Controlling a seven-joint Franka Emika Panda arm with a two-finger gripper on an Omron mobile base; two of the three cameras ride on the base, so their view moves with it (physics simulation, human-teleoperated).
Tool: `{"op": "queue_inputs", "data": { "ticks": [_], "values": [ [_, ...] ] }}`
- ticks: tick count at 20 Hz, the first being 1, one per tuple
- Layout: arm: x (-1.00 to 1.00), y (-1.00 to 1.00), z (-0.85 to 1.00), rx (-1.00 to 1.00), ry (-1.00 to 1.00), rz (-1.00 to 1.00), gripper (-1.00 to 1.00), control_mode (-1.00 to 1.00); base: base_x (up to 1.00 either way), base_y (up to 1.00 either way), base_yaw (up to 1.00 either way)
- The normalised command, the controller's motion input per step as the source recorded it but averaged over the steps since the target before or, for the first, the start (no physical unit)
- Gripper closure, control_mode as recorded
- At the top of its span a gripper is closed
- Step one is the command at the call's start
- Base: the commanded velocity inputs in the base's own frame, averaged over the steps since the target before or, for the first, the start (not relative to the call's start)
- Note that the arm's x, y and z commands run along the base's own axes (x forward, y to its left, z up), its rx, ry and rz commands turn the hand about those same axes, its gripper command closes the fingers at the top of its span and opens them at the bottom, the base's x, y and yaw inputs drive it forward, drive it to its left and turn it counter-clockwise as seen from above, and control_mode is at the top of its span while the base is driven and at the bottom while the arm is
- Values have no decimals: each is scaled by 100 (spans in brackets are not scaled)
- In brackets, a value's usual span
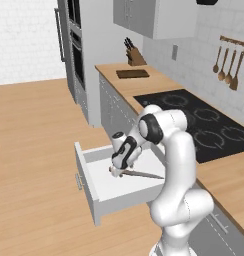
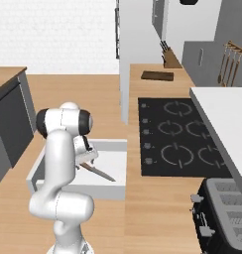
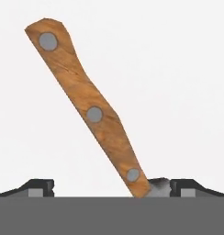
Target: Pick up the knife from the drawer and place it on the cutting board. Then place the meat from the plate to the cutting board.
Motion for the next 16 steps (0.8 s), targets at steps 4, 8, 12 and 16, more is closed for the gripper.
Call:
{"op": "queue_inputs", "data": {
  "ticks": [4, 8, 12, 16],
  "values": [
    [24, 0, -13, -1, 3, 7, -100, -100, 0, 0, 0],
    [10, 0, -38, -4, 9, 6, -100, -100, 0, 0, 0],
    [11, 0, -33, -3, 7, 7, 100, -100, 0, 0, 0],
    [6, 0, -14, 0, 0, 3, 100, -100, 0, 0, 0]
  ]
}}
